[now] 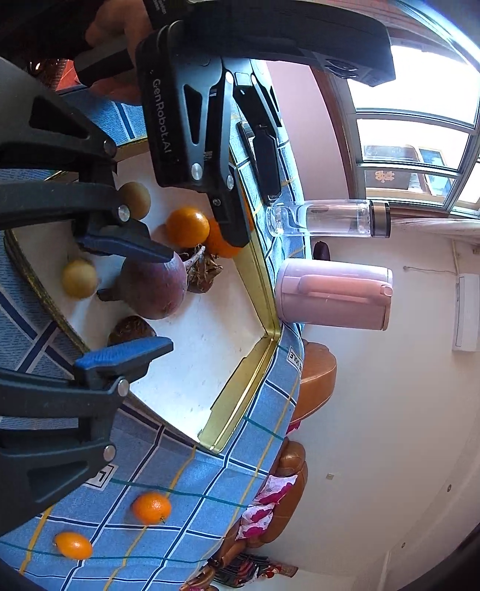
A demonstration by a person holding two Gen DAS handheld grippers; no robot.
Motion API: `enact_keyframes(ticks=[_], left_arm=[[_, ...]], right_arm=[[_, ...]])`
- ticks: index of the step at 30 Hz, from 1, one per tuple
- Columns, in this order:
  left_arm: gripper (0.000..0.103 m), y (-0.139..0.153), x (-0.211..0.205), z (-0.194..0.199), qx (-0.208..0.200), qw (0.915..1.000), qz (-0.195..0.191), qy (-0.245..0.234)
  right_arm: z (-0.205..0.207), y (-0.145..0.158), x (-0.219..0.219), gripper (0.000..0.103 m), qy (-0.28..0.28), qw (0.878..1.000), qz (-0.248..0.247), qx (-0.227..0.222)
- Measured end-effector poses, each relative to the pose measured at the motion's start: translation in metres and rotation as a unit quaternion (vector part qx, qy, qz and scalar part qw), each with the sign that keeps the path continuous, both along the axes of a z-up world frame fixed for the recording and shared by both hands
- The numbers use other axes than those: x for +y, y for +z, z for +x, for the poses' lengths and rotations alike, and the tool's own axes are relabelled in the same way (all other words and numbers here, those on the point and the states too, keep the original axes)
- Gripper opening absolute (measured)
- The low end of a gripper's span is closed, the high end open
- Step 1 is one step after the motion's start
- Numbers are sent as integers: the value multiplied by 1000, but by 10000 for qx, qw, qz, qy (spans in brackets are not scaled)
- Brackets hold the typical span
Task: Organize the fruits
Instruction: 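Open the left tool to drop the orange while the right tool releases the yellow fruit, then grasp an orange on the cloth with the left tool while the right tool grasps another orange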
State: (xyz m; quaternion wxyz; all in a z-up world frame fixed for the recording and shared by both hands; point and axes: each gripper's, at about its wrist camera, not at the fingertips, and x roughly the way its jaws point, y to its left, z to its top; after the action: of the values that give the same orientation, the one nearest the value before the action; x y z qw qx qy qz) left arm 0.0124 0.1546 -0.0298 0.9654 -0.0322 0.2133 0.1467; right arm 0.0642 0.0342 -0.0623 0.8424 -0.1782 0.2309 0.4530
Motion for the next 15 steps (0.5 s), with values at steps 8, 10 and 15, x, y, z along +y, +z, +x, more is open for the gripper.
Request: enact_keyframes(ticks=[8,10,15], left_arm=[[96,21,-37,5,-369,9986,4,-390],[96,25,-50,13,-359,9978,-2,-548],[99,32,-91,34,-316,9944,78,-1006]], right_arm=[[18,8,-53,46,-595,9978,-20,-289],[32,10,-76,47,-919,9954,-35,-269],[81,14,-132,48,-2027,9789,-213,-161]])
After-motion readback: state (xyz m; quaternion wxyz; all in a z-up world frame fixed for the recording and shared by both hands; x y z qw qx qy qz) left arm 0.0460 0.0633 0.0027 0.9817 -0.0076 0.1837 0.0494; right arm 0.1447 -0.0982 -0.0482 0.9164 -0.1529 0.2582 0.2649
